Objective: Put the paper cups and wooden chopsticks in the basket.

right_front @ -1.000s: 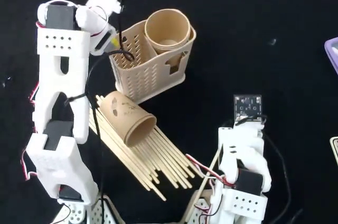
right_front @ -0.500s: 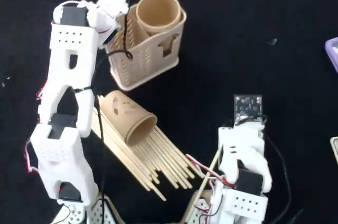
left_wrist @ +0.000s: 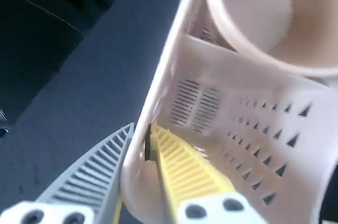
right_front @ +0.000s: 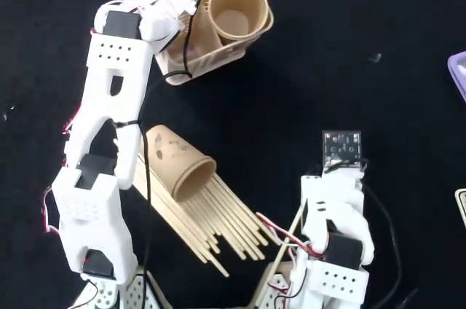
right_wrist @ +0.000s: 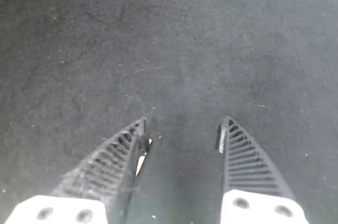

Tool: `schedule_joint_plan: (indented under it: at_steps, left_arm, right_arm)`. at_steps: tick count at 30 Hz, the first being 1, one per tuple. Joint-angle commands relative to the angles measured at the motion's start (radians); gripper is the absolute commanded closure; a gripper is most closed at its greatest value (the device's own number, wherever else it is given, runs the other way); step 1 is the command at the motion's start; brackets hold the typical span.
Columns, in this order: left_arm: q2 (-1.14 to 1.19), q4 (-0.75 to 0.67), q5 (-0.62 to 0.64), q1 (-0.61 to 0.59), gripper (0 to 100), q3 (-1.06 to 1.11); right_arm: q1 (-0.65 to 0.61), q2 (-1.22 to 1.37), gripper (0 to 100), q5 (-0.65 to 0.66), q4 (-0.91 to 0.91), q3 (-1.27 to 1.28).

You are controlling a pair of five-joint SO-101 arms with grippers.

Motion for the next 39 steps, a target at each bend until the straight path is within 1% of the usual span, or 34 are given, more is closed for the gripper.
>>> schedule_joint_plan:
  at_steps: [1, 2, 4, 7, 10, 13, 16, 17, 19, 21, 22, 28, 33, 36, 37, 38, 39]
  left_arm:
    - [-0.009, 0.167, -0.110, -0.031, 97, -0.124]
    - [-0.008, 0.201, -0.140, -0.041, 97, -0.142]
    - [-0.008, 0.207, -0.161, -0.058, 97, -0.151]
    - [-0.005, 0.143, -0.163, -0.090, 97, -0.147]
    - [0.049, 0.057, -0.160, -0.099, 97, -0.128]
    - [0.107, 0.046, -0.158, -0.096, 97, -0.128]
    - [0.152, 0.025, -0.097, -0.101, 96, -0.134]
    - [0.163, 0.015, -0.074, -0.105, 94, -0.142]
    - [0.173, 0.008, -0.028, -0.128, 86, -0.162]
    - [0.181, 0.002, 0.006, -0.140, 79, -0.193]
    - [0.184, 0.002, 0.018, -0.150, 77, -0.216]
    - [0.189, -0.031, 0.074, -0.189, 79, -0.275]
    - [0.186, -0.038, 0.072, -0.193, 78, -0.277]
    - [0.186, -0.015, 0.069, -0.191, 79, -0.275]
    - [0.186, 0.003, 0.069, -0.189, 80, -0.275]
    - [0.186, 0.017, 0.068, -0.189, 83, -0.275]
    - [0.186, 0.023, 0.055, -0.185, 88, -0.275]
  right_arm:
    - [0.015, -0.090, 78.3, 0.009, -0.018, -0.007]
    - [0.015, -0.090, 78.3, 0.009, -0.017, -0.007]
    - [0.015, -0.090, 78.3, 0.009, -0.017, -0.007]
    - [0.015, -0.090, 78.3, 0.009, -0.017, -0.007]
    - [0.015, -0.090, 78.3, 0.009, -0.017, -0.007]
    - [0.015, -0.090, 78.3, 0.008, -0.015, -0.022]
    - [0.009, -0.090, 78.3, 0.006, -0.014, -0.142]
    - [0.005, -0.090, 78.3, 0.008, -0.018, -0.182]
    - [-0.031, -0.088, 78.3, 0.009, -0.017, -0.236]
    - [-0.068, -0.088, 78.3, 0.009, -0.015, -0.254]
    - [-0.086, -0.088, 78.3, 0.009, -0.015, -0.255]
    - [-0.157, -0.088, 78.3, 0.002, -0.015, -0.260]
    - [-0.158, -0.088, 78.3, 0.002, -0.015, -0.242]
    - [-0.158, -0.088, 78.3, 0.002, -0.023, -0.209]
    - [-0.158, -0.090, 78.3, 0.002, -0.026, -0.205]
    - [-0.158, -0.090, 78.3, 0.002, -0.038, -0.203]
    - [-0.158, -0.090, 78.3, 0.002, -0.058, -0.208]
